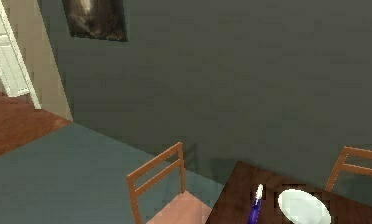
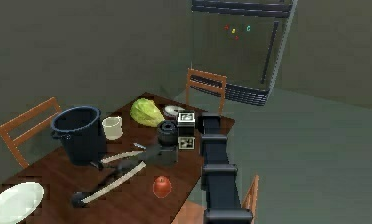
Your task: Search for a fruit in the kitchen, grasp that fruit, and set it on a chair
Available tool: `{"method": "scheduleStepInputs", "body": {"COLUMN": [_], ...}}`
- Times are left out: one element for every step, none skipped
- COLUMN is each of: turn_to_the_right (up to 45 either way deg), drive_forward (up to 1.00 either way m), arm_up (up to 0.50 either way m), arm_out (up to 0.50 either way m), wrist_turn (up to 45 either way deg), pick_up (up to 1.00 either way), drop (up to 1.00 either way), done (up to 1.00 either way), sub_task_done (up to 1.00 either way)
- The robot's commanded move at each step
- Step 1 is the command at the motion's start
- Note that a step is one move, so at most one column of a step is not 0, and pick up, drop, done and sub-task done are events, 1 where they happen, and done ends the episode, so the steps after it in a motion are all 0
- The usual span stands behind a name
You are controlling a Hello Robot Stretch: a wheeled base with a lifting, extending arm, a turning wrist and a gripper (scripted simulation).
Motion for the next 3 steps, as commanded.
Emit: {"method": "scheduleStepInputs", "body": {"turn_to_the_right": [0.0,0.0,0.0], "drive_forward": [0.00,0.00,0.00], "arm_up": [0.00,0.00,-0.30], "arm_out": [0.00,0.00,0.00], "wrist_turn": [45.0,24.0,0.0], "pick_up": [0.00,0.00,0.00], "drop": [0.00,0.00,0.00], "done": [0.00,0.00,0.00], "sub_task_done": [0.00,0.00,0.00]}}
